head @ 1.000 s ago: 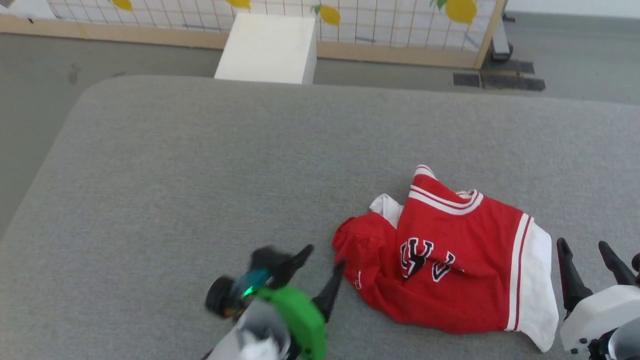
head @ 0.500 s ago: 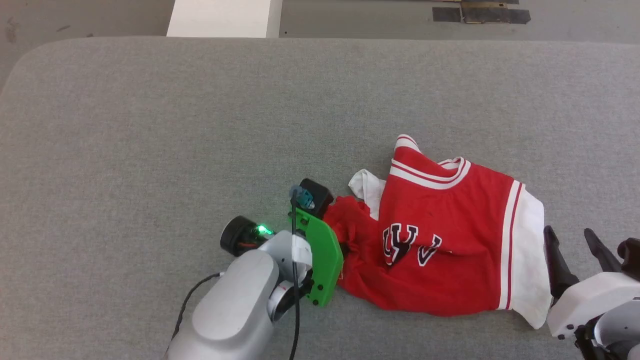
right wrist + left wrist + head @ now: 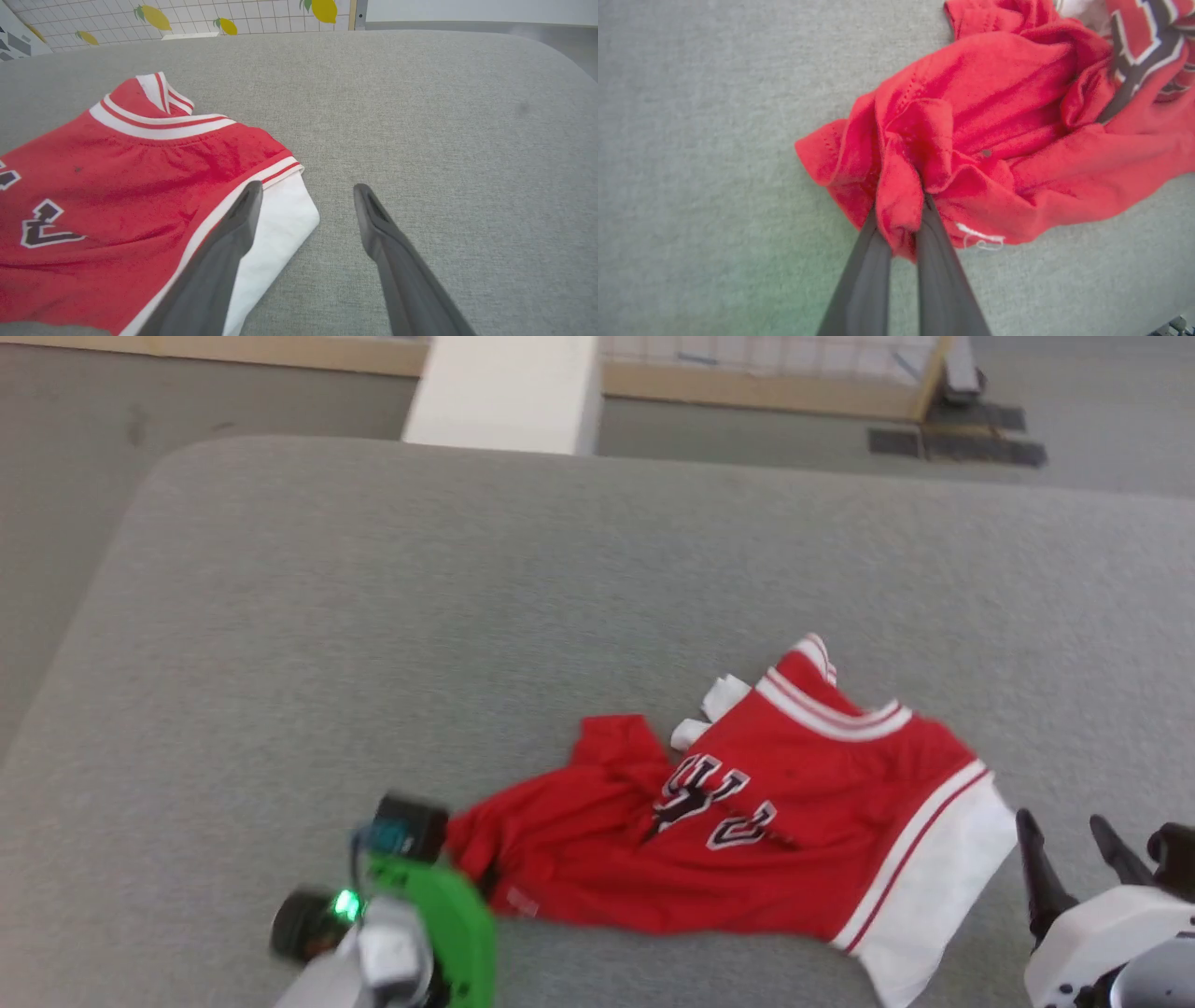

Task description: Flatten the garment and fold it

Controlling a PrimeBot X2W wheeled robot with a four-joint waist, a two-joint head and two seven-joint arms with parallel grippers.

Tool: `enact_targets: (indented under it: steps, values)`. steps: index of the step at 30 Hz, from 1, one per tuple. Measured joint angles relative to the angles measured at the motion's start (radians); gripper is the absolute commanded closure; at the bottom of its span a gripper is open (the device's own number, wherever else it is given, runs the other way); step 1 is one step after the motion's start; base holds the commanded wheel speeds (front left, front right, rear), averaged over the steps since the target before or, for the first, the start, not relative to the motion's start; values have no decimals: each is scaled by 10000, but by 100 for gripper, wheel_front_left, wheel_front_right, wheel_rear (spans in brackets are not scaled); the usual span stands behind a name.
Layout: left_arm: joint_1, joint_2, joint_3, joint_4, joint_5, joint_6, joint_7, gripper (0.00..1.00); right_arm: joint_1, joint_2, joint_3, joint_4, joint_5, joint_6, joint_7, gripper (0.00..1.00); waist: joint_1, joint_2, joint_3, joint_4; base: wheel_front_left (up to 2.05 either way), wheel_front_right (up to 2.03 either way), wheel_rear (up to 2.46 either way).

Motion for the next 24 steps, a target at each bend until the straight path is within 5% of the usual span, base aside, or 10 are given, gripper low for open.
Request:
enact_targets:
  steps: [6,7,16,24]
  values:
    - [2336,550,-205,-2004,-265,562,696,100,171,8,134,217,13,0,100,0,0,0,-644,691,0,0,0]
    - [2535,541,-280,-2209,-268,602,725,1,191,6,148,240,15,0,100,0,0,0,-729,771,0,0,0]
    - [1596,399,-151,-3981,138,922,376,0,235,13,293,284,23,0,176,0,0,0,-1280,959,0,0,0]
    - [-1148,-295,-779,-2309,-213,-25,2111,0,139,15,341,88,12,0,265,0,0,0,-979,347,0,0,0]
